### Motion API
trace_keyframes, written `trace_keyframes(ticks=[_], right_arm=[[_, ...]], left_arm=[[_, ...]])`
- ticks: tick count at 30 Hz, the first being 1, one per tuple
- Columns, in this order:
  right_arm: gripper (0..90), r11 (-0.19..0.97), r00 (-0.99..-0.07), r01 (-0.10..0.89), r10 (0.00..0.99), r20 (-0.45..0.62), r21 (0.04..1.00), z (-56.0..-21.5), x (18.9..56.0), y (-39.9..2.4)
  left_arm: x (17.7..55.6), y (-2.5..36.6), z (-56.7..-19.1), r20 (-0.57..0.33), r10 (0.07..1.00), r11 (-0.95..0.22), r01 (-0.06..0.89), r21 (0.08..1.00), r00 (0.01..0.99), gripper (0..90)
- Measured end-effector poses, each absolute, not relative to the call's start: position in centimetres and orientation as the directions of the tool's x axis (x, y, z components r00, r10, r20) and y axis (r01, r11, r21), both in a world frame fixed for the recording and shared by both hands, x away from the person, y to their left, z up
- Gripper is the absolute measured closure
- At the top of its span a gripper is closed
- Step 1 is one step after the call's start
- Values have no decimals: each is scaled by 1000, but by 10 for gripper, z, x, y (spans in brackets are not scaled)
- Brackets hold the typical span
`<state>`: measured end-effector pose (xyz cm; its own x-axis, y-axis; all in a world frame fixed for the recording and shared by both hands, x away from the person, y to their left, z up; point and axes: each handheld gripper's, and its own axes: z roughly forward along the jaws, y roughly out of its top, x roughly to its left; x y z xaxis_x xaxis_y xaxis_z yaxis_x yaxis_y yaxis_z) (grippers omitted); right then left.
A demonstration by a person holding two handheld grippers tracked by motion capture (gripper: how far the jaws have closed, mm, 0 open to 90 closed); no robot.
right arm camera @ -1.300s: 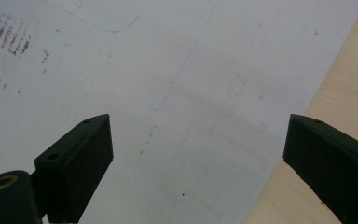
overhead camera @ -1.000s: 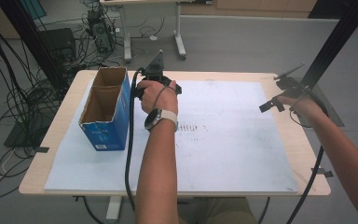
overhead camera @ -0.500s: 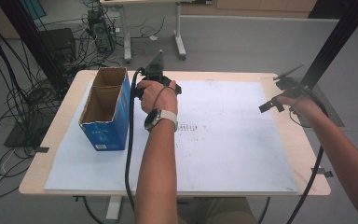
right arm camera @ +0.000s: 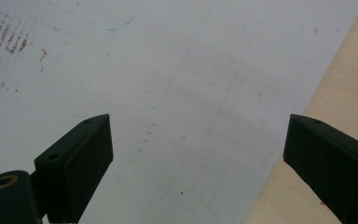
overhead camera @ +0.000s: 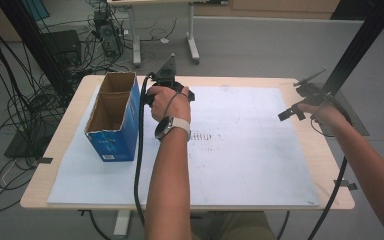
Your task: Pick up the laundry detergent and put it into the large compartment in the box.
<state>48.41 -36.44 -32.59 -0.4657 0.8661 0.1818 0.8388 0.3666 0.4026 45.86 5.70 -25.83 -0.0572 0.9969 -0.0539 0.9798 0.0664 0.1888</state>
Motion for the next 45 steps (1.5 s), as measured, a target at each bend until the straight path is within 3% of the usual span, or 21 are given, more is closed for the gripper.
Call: trace_keyframes(ticks=[45], right_arm=[[81,365,-464,841,867,185,399,-328,484,-364]], left_arm=[[461,58,-259,-54,997,71,981,183,-62,93]])
